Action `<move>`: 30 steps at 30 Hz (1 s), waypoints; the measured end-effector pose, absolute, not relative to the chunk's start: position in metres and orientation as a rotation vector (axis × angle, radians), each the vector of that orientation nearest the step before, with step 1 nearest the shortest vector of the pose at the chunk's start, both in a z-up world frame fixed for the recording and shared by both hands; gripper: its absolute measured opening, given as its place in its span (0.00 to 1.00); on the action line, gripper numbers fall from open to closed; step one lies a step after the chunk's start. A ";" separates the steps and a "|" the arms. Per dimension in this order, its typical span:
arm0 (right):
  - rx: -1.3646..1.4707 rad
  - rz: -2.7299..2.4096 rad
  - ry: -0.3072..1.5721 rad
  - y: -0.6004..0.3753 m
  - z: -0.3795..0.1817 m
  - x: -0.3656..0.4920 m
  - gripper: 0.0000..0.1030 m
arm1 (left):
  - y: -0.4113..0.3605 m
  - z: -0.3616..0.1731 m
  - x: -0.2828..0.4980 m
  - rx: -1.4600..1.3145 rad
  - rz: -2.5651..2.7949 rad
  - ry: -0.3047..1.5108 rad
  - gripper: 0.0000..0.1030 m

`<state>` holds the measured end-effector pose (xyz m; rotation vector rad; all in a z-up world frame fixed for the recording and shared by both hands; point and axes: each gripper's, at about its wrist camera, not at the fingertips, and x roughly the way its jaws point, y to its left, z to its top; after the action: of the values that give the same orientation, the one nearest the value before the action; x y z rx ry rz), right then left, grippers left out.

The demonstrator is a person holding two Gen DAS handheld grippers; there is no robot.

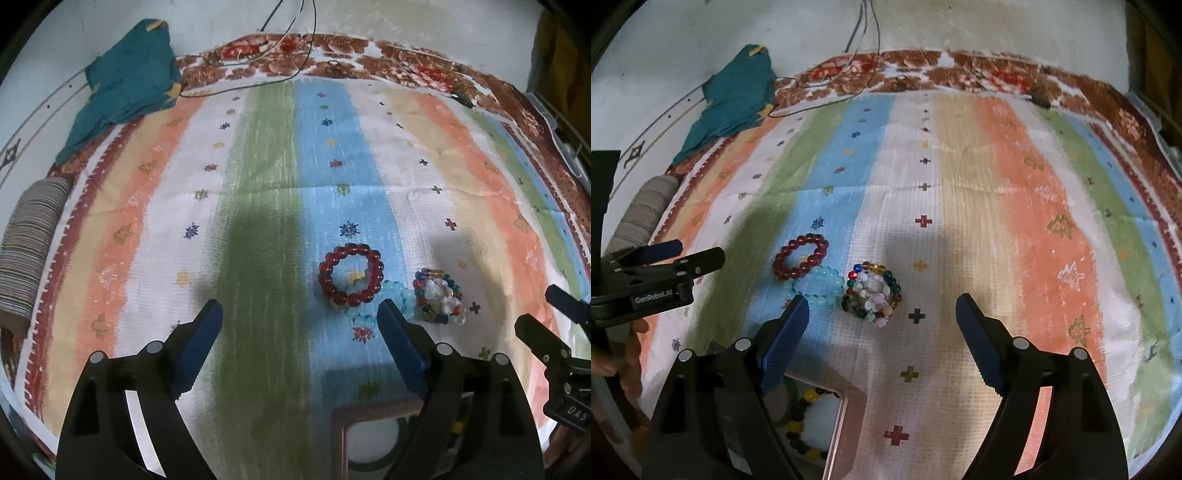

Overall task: Organize jewelry
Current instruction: 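Move the left tool to the red bead bracelet while the right tool approaches the multicolour bracelet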

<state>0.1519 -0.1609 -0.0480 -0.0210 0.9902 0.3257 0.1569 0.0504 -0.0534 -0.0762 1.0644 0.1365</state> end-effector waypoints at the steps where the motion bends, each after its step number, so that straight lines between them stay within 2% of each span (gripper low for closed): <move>1: -0.017 0.325 0.997 -0.161 -0.050 0.154 0.79 | 0.051 -0.056 0.160 -0.075 0.137 1.069 0.82; 30: -0.014 0.358 1.196 -0.148 -0.112 0.189 0.79 | 0.061 -0.124 0.225 -0.141 0.102 1.237 0.81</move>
<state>0.1891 -0.1480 -0.1123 -0.0142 1.1963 0.3583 0.2245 0.0609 -0.1239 -0.1412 1.2366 0.1017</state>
